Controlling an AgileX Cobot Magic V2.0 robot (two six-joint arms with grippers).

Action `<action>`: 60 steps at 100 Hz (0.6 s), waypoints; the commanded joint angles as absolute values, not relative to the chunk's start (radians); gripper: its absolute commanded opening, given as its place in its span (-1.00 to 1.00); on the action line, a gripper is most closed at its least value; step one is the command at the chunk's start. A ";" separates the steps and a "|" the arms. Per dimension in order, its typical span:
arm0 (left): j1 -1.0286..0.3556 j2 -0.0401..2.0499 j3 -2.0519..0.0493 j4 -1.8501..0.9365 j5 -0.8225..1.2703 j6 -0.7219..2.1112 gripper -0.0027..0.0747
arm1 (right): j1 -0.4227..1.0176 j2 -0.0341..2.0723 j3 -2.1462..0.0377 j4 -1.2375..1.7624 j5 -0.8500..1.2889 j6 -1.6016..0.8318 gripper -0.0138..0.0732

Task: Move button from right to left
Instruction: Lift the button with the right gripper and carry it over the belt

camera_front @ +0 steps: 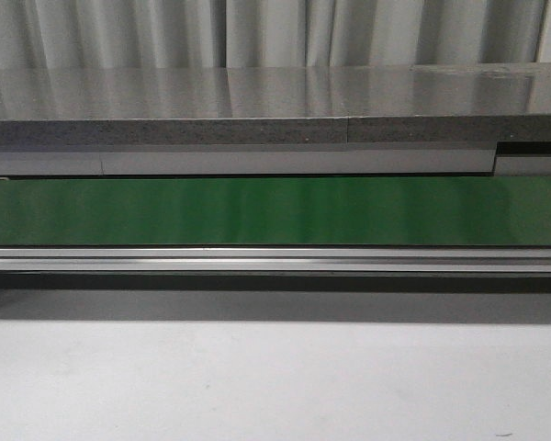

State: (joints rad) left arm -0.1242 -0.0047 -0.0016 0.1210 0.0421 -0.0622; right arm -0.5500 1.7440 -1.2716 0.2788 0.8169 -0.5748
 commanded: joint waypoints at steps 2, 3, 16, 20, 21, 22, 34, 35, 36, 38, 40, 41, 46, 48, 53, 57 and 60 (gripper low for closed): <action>-0.130 -0.041 0.039 0.120 -0.037 -0.066 -0.92 | -0.536 1.630 -1.302 0.329 0.825 -0.553 -0.33; -0.130 -0.041 0.039 0.120 -0.037 -0.066 -0.92 | -0.532 1.625 -1.301 0.330 0.826 -0.549 -0.33; -0.130 -0.041 0.039 0.120 -0.037 -0.066 -0.92 | -0.483 1.542 -1.268 0.334 0.821 -0.520 -0.33; -0.130 -0.041 0.039 0.120 -0.037 -0.066 -0.92 | -0.460 1.524 -1.255 0.334 0.810 -0.510 -0.33; -0.130 -0.041 0.039 0.120 -0.037 -0.066 -0.92 | -0.456 1.517 -1.250 0.334 0.809 -0.505 -0.33; -0.130 -0.041 0.039 0.120 -0.037 -0.066 -0.92 | -0.447 1.513 -1.247 0.334 0.805 -0.504 -0.33; -0.130 -0.041 0.039 0.120 -0.037 -0.066 -0.92 | -0.378 1.476 -1.195 0.331 0.773 -0.460 -0.33; -0.130 -0.041 0.039 0.120 -0.037 -0.066 -0.92 | -0.374 1.474 -1.188 0.330 0.770 -0.454 -0.33; -0.130 -0.041 0.039 0.120 -0.037 -0.066 -0.92 | -0.365 1.474 -1.185 0.329 0.765 -0.451 -0.33; -0.130 -0.041 0.039 0.120 -0.037 -0.066 -0.92 | -0.353 1.474 -1.176 0.325 0.759 -0.443 -0.33; -0.130 -0.041 0.039 0.120 -0.037 -0.066 -0.92 | -0.342 1.474 -1.168 0.320 0.750 -0.435 -0.33; -0.130 -0.041 0.039 0.120 -0.037 -0.066 -0.92 | -0.338 1.474 -1.165 0.317 0.743 -0.432 -0.33; -0.130 -0.041 0.039 0.120 -0.037 -0.066 -0.92 | -0.306 1.475 -1.143 0.305 0.713 -0.419 -0.33; -0.130 -0.041 0.039 0.120 -0.037 -0.066 -0.92 | -0.299 1.475 -1.137 0.303 0.705 -0.416 -0.33; -0.130 -0.041 0.039 0.120 -0.037 -0.066 -0.92 | -0.272 1.475 -1.115 0.303 0.679 -0.414 -0.33; -0.130 -0.041 0.039 0.120 -0.037 -0.066 -0.92 | -0.252 1.475 -1.103 0.303 0.660 -0.408 -0.33; -0.130 -0.041 0.039 0.120 -0.037 -0.066 -0.92 | -0.241 1.478 -1.094 0.303 0.650 -0.405 -0.33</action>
State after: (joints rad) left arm -0.1242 -0.0047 -0.0016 0.1210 0.0421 -0.0622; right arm -0.2707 1.5151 -1.0922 0.2985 0.7330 -0.4192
